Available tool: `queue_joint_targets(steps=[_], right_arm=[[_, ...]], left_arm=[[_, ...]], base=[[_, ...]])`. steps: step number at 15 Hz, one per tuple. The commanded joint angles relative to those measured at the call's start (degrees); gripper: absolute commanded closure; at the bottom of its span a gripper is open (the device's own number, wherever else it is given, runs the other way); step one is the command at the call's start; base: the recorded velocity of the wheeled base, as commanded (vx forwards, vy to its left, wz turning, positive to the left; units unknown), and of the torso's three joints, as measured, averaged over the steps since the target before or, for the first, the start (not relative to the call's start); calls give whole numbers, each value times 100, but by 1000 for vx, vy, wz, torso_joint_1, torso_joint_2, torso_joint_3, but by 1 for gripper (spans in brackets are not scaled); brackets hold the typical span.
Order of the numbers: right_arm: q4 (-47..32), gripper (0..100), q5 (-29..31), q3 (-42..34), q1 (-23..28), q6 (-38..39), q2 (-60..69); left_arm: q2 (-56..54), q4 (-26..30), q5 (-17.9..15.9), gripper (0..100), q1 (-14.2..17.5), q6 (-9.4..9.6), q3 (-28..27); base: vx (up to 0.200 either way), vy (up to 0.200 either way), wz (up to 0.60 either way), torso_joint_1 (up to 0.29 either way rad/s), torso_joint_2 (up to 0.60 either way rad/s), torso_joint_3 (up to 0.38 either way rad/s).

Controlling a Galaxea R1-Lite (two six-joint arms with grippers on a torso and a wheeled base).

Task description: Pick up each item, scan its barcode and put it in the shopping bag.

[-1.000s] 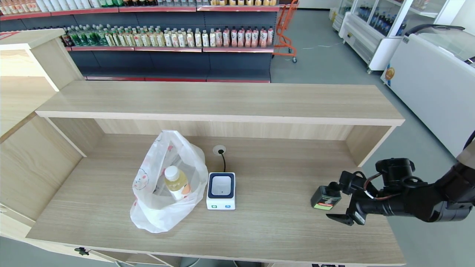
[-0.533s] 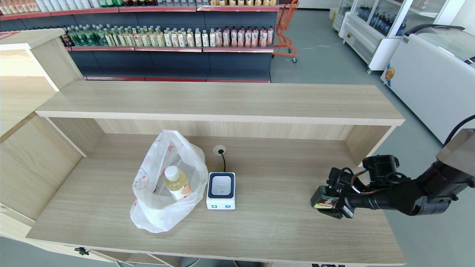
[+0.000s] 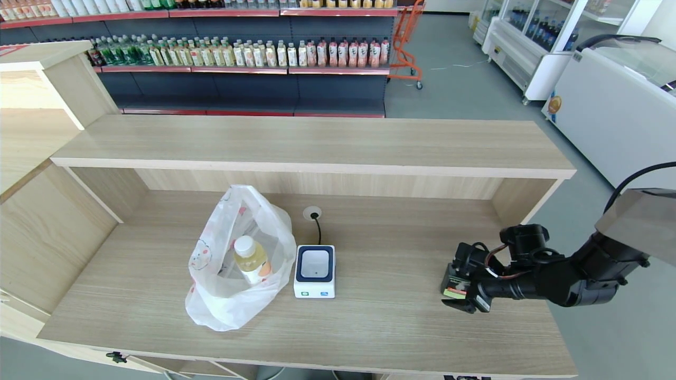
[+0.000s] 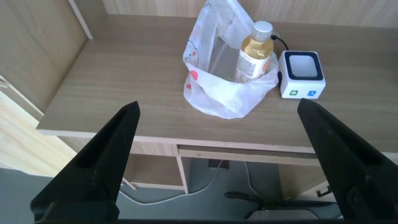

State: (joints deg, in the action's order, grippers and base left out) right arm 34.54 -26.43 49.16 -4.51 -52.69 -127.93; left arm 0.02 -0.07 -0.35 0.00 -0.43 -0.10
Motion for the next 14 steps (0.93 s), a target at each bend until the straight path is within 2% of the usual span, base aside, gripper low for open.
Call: queue_joint_targets(steps=[1,3,7,8,10,11,12,14], right_arm=[[1,100,-3,23,-24,57,-57],[97,100,-3,67,-68,400,-22],[308,100,-29,-126,-68,619,444],[466,100,-29,-425,-50,628,805],[1231,100,-47,-1550,214,558,1894],[1811,100,-47,-2218,354,373,2316],[2057,100,-82,-2587,486,-40,2606],[1767,100,-820,-2473,592,-1938,3098]], left_arm=[[-2,-1,0,0,0,-1,1],[-2,-1,0,0,0,-1,1],[-2,-1,0,0,0,-1,1],[-2,-1,0,0,0,-1,1],[-2,-1,0,0,0,-1,1],[-2,-1,0,0,0,-1,1],[-2,-1,0,0,0,-1,1],[-2,-1,0,0,0,-1,1]], base=[[0,0,0,0,0,0],[0,0,0,0,0,0],[0,0,0,0,0,0],[0,0,0,0,0,0],[0,0,0,0,0,0],[0,0,0,0,0,0],[0,0,0,0,0,0],[0,0,0,0,0,0]])
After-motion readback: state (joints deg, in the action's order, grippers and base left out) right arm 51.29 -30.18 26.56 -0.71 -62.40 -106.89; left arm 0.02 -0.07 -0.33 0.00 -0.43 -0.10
